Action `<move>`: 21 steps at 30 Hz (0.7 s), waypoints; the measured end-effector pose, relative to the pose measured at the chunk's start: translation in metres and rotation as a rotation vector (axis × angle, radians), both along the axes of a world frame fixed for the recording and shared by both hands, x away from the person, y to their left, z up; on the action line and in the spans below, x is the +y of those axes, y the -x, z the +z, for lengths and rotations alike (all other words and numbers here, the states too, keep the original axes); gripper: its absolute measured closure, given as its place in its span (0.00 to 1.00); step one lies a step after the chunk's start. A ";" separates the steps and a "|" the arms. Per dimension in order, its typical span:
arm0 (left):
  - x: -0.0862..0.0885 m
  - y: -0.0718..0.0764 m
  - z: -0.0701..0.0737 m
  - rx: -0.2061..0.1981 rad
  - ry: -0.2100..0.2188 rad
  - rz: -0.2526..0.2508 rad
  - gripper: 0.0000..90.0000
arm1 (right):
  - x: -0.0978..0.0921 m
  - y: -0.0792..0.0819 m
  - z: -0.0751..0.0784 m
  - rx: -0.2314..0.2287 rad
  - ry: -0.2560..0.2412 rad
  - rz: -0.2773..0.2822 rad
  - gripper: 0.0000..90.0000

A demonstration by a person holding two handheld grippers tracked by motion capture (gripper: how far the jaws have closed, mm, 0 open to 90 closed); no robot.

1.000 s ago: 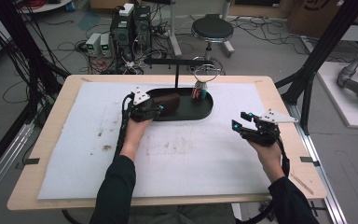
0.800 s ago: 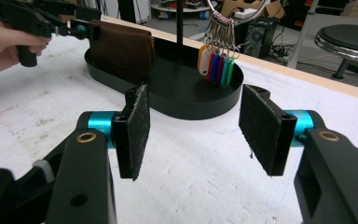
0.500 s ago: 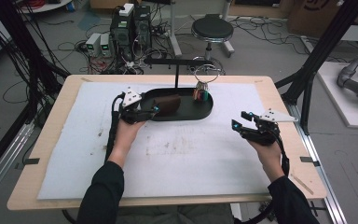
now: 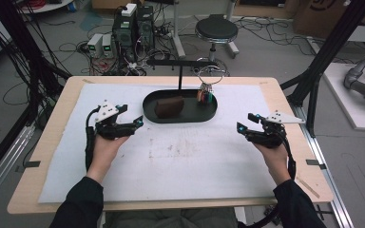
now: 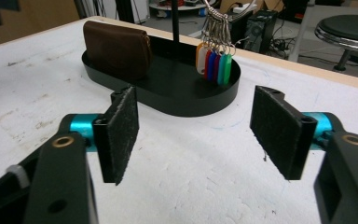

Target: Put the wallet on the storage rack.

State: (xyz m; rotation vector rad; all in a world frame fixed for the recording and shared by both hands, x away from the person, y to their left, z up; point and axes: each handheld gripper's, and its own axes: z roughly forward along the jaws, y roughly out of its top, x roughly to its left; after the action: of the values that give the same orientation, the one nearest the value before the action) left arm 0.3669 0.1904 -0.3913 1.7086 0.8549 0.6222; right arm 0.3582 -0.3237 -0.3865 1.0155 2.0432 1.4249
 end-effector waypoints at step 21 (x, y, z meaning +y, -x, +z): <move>0.042 0.035 -0.011 0.003 0.034 -0.059 0.23 | -0.012 -0.002 -0.005 0.052 -0.008 -0.013 0.23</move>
State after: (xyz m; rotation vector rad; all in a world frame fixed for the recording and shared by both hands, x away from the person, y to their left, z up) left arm 0.3324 0.2329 -0.4023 1.6988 0.8101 0.5623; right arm 0.3599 -0.3361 -0.3911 1.0775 2.0654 1.4158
